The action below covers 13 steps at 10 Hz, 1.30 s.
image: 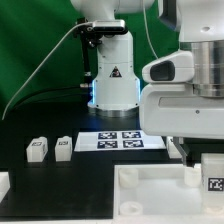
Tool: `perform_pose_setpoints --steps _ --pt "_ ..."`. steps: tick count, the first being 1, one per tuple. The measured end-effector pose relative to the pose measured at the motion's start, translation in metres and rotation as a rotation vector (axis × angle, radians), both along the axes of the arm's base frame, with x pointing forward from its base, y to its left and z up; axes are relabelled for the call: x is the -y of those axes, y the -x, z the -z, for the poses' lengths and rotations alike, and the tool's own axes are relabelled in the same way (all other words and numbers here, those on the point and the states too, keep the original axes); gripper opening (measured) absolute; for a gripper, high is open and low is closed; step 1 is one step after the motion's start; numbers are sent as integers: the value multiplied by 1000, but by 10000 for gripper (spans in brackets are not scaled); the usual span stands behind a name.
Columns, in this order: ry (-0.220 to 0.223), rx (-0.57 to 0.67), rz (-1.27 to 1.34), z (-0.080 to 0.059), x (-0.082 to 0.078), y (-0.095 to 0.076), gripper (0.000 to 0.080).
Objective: Assemble one leg
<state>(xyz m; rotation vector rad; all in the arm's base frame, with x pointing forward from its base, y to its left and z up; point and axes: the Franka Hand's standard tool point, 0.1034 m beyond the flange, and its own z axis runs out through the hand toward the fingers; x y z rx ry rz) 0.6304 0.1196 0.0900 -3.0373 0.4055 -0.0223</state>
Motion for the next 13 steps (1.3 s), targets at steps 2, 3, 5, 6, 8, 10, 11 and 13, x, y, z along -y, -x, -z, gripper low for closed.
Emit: perform_pose_setpoints --steps 2,3,5,6,8,10,11,13 --pt "7 13 -193 1 10 0 649" --pt "6 11 -164 1 10 0 649" --pt "5 8 -123 1 10 0 557" --pt "1 2 -40 1 9 0 326" --pt "-4 -15 183 1 10 0 291" --pt "-16 -52 527 2 13 -2 291" --pt "-16 -66 720 4 12 0 291" --pt "-33 -70 1090 4 12 3 291"
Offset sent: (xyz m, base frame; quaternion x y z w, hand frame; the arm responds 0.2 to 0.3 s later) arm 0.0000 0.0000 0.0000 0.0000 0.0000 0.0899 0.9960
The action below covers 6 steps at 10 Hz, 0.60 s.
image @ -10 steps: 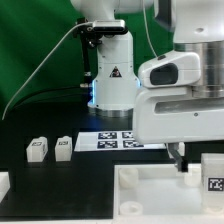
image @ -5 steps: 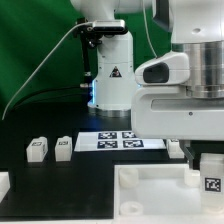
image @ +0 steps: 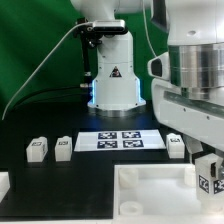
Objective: Assemble one leg
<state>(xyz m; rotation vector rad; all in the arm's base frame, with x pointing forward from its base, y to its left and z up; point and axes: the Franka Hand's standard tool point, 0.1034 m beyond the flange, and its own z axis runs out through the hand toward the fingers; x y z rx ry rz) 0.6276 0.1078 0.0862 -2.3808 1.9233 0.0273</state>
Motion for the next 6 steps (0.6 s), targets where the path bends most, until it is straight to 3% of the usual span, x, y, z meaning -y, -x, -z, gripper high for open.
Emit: perform_pose_setpoints --steps 1,4,6 --pt "-12 4 163 0 -2 2 293" --pt "-10 1 196 0 -3 2 294" --pt "-7 5 130 2 -3 3 578"
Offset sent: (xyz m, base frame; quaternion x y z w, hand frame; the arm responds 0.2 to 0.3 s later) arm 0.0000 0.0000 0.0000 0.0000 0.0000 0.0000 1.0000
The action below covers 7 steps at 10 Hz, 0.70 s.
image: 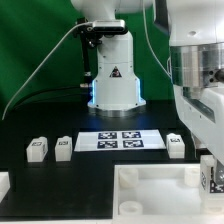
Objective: Assemble one leg
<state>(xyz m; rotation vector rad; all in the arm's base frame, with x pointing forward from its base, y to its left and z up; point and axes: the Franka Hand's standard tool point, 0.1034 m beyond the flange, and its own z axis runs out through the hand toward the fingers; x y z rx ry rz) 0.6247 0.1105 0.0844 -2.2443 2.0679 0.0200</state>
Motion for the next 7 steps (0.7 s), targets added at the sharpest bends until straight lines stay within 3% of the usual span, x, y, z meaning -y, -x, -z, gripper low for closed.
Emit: perform_pose_setpoints --steps 1,2,3,7 --pt "20 3 -89 1 -4 1 578" --pt "31 7 -166 1 -12 3 637" --pt "62 18 -395 2 -17 4 646" --pt "91 50 -905 1 -15 3 649"
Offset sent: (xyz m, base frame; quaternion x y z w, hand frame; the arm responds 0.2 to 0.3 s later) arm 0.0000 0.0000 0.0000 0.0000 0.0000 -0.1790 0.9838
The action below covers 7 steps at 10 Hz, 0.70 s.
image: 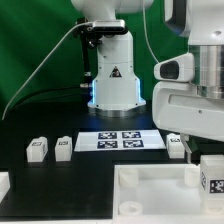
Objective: Assemble one leg
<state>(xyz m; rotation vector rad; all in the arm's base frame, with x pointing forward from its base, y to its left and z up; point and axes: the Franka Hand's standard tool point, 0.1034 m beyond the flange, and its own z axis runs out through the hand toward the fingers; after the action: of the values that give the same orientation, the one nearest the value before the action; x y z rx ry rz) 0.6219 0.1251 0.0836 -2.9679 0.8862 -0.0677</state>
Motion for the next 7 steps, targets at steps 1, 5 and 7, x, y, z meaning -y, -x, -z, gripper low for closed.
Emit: perform_pose_setpoints --steps 1,5,7 --pt "13 22 -220 -2 5 -3 649" --pt "45 36 -699 -4 13 -7 649" --pt "42 34 -665 -3 13 -7 547"
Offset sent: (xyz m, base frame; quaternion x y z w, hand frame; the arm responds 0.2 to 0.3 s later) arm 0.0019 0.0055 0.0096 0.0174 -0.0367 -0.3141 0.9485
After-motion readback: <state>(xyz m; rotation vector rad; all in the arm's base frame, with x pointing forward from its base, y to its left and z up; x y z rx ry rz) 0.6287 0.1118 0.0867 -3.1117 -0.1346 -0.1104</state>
